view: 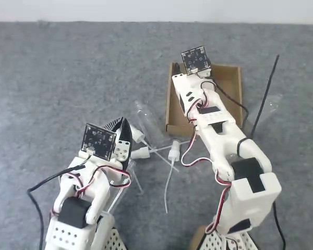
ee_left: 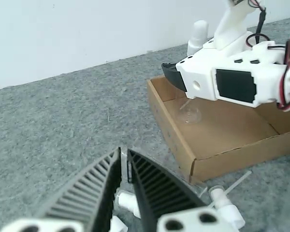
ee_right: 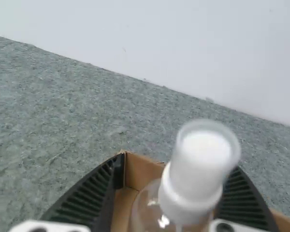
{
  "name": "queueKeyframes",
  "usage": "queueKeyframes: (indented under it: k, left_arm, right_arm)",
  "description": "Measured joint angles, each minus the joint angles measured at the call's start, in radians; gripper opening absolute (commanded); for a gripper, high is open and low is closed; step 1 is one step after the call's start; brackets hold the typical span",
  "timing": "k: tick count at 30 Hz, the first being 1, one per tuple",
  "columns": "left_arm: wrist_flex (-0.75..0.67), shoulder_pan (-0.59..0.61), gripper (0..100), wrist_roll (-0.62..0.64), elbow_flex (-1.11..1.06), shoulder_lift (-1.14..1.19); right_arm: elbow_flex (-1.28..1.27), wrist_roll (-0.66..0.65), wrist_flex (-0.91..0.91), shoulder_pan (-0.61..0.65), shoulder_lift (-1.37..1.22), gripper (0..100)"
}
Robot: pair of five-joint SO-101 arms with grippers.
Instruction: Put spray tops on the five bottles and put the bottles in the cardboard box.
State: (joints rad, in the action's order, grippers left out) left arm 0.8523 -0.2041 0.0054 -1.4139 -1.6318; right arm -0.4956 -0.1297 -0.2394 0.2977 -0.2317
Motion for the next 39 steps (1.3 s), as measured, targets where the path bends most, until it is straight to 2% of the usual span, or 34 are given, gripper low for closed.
queueKeyframes:
  k: [21, 26, 35, 39]
  left_arm:
    - [0.000, 0.000, 1, 0.000, 0.000, 0.000]
    - [0.000, 0.000, 1, 0.000, 0.000, 0.000]
    - [0.000, 0.000, 1, 0.000, 0.000, 0.000]
    - [0.000, 0.000, 1, 0.000, 0.000, 0.000]
  right_arm:
    - [0.044, 0.000, 0.009, -0.002, 0.000, 25.4]
    - [0.044, 0.000, 0.012, 0.002, 0.068, 25.4]
    - [0.068, 0.000, 0.249, 0.002, 0.339, 25.3]
    - [0.068, 0.000, 0.420, 0.000, 0.506, 25.2]
